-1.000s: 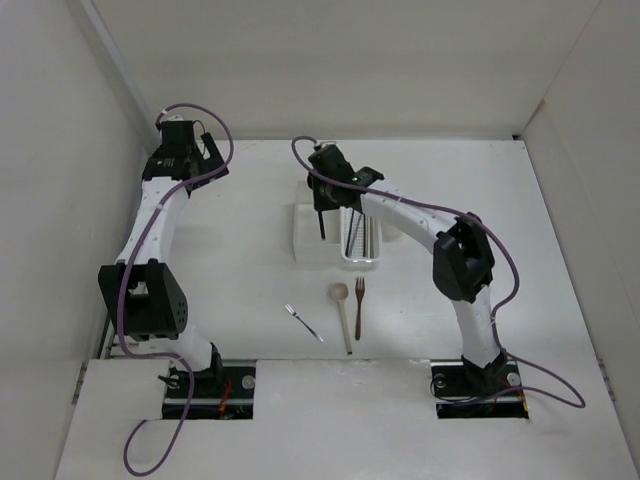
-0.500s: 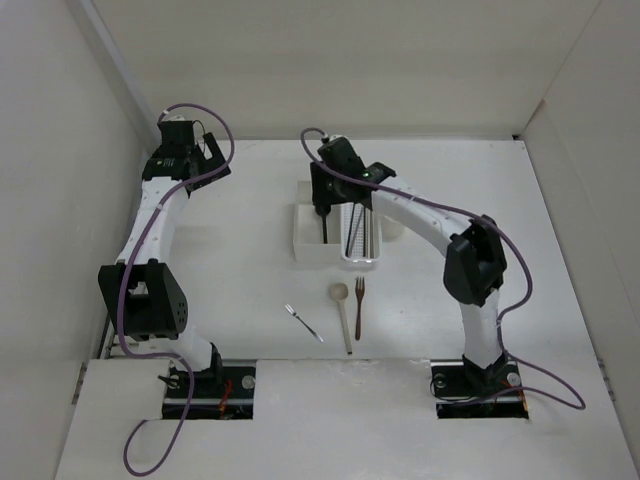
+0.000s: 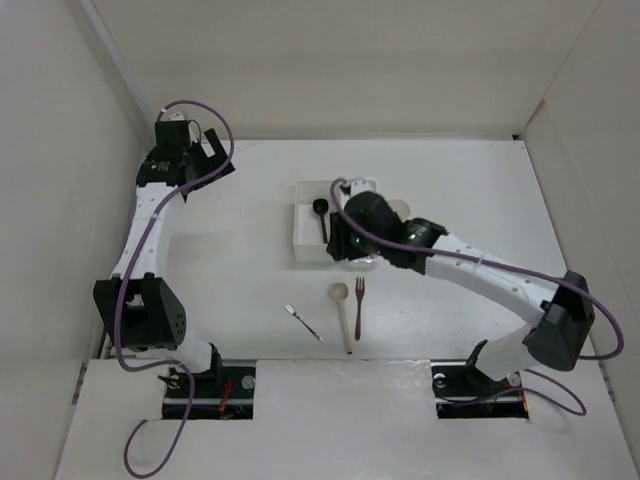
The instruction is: Sort the eating utensils into containers
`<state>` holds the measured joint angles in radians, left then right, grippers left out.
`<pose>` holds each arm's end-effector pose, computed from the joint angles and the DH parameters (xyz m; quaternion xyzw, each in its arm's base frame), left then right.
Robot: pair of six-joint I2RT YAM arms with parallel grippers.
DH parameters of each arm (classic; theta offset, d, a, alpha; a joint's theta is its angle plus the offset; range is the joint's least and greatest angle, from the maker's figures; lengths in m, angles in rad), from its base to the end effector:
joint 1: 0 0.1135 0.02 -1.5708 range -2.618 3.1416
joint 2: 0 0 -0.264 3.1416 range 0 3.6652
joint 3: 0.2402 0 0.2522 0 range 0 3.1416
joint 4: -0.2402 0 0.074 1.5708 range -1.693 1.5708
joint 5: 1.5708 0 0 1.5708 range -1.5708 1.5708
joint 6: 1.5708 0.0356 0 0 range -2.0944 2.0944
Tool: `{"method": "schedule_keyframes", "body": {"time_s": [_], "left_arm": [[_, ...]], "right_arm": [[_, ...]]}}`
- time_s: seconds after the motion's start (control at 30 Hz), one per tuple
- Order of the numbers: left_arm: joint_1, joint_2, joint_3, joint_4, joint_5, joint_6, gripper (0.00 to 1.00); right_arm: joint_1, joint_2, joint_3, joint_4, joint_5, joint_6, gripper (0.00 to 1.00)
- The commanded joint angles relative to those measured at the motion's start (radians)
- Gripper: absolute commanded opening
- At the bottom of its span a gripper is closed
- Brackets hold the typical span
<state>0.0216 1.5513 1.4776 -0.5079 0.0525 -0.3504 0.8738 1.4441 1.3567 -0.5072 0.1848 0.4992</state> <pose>0.3551 0.0058 0.3591 -0.1505 0.8670 -0.1005 0.4643 0.2144 0.2459 0.3527 -0.1212 0.8721 0.2329 0.4128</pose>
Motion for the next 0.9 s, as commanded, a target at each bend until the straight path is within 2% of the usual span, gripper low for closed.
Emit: {"method": "schedule_keyframes", "body": {"time_s": [0.0,0.1,0.27,0.4,0.53,0.67,0.87], "left_arm": [[0.012,-0.117,-0.016,0.003,0.017,-0.015,1.00],[0.012,-0.155,-0.025,0.003,0.026,-0.015,1.00],[0.021,-0.200,-0.059,0.003,0.038,-0.015,1.00],[0.043,-0.220,-0.092,0.012,0.063,-0.025,1.00],[0.052,-0.231,-0.102,0.012,0.063,-0.025,1.00],[0.072,-0.240,-0.111,0.022,0.072,-0.025,1.00],[0.092,-0.240,-0.129,0.031,0.115,-0.036,1.00]], "right_arm": [[0.043,0.041,-0.160,-0.008,-0.081,0.125,0.48],[0.094,0.090,-0.191,0.004,-0.090,0.150,0.52],[0.140,0.136,-0.203,-0.027,-0.039,0.217,0.52],[0.172,0.136,-0.252,-0.045,-0.015,0.285,0.44],[0.221,0.147,-0.261,-0.103,0.028,0.328,0.44],[0.266,0.171,-0.234,-0.186,0.073,0.366,0.59],[0.280,0.216,-0.245,-0.171,0.073,0.406,0.60]]}}
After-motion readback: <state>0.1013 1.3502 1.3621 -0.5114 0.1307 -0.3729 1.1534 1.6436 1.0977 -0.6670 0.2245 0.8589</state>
